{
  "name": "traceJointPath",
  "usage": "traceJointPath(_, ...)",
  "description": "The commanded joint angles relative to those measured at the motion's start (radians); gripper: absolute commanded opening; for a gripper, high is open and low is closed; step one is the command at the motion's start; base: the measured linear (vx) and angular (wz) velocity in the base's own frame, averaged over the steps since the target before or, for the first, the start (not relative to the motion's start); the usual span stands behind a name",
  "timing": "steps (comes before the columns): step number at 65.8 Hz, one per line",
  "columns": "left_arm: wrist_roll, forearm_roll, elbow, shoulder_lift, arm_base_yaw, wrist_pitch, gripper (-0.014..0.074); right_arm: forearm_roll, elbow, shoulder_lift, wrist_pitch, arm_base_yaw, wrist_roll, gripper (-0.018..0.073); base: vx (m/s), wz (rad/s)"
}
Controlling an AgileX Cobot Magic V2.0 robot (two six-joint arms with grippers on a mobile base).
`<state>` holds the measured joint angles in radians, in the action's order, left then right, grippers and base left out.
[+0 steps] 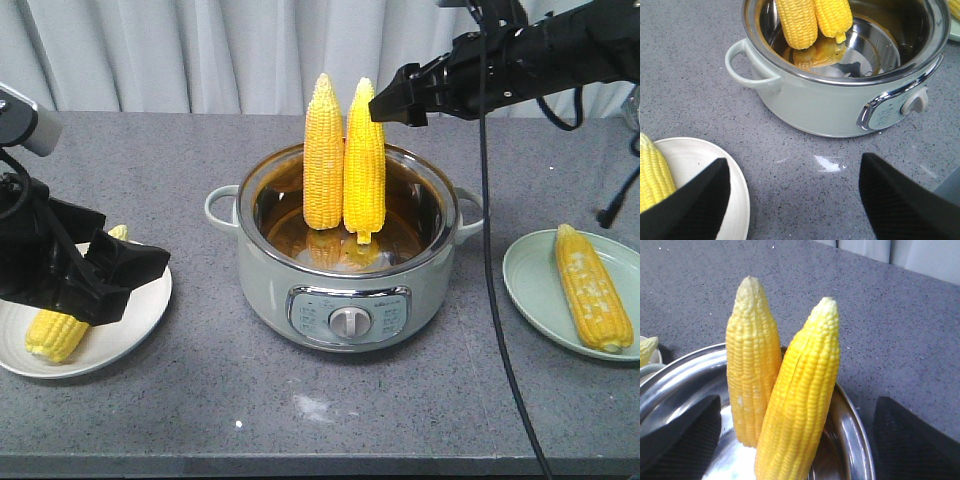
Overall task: Distribute corn equally
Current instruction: 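Reach the right gripper to another corn cob in the pot and grasp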
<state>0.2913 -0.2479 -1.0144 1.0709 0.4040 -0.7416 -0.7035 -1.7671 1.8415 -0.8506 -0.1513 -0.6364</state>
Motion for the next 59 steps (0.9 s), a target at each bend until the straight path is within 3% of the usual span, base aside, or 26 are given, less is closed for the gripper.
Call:
traceJointPath(1,0.0,-0.021,-0.027,-0.014,0.007,0.059,0.0522,-0.075,-0.072,0.004,0.045,0.004,-0.031,0.0589,0.0,0.0)
traceJointPath(23,0.0,-0.021,-0.027,-0.014,0.007,0.059,0.0522,-0.175,-0.127,0.128,0.104,0.004,-0.08,0.0568,0.0,0.0)
traceJointPath(32,0.0,-0.021,-0.027,-0.014,0.007,0.059,0.0522,-0.267,-0.127,0.16,0.1,0.004,-0.145,0.0528,0.0,0.0)
traceJointPath(37,0.0,-0.021,-0.027,-0.014,0.007,0.059,0.0522,-0.302,-0.127,0.165,0.091,0.004,-0.169,0.0494,0.0,0.0)
traceJointPath(59,0.0,-0.021,-0.027,-0.014,0.007,0.059,0.0522,-0.3,-0.127,0.168,0.077,0.005,-0.182,0.0221,0.0,0.0)
